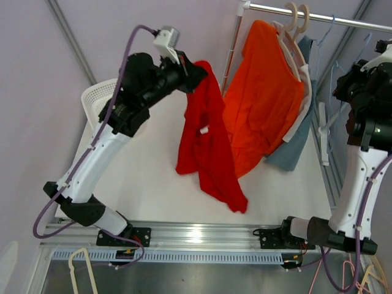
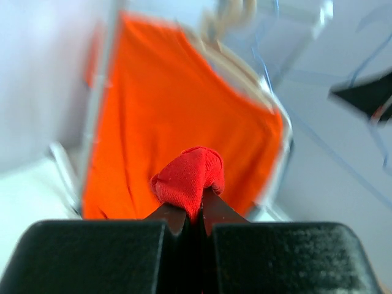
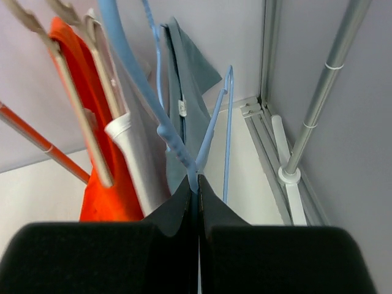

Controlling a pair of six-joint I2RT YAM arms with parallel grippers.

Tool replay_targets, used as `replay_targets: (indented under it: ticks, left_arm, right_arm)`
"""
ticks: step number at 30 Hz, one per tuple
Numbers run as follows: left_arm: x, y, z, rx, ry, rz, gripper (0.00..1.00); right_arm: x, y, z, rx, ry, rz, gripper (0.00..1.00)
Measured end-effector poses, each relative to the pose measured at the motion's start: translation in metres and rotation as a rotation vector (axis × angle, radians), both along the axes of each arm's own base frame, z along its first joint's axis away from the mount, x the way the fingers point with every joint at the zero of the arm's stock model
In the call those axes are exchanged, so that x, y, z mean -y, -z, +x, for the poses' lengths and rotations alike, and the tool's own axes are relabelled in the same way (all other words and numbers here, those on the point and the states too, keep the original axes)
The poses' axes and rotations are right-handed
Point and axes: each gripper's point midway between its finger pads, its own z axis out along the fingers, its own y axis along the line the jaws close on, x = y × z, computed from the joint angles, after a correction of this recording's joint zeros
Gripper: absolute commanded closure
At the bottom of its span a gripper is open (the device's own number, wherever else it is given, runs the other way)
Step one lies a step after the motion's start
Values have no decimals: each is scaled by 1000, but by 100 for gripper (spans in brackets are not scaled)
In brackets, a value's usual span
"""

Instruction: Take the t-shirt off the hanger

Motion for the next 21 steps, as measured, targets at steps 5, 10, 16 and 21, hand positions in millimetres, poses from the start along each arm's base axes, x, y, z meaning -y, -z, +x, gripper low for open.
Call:
replay_targets:
  ticks: [5, 10, 16, 21]
  left_arm:
    - [-49, -72, 28, 155, -126, -116, 99]
    - [-98, -144, 33, 347, -233, -226, 99]
    - [-148, -180, 42, 498, -388, -250, 99]
    - [-201, -181, 62, 525, -552, -224, 99]
  right_arm:
    - [25, 20, 32, -42, -14, 17, 100]
    - [43, 19, 61, -20, -46, 39, 100]
    - [45, 14, 97, 20, -110, 45, 100]
    - [50, 1, 120, 71, -139, 38, 100]
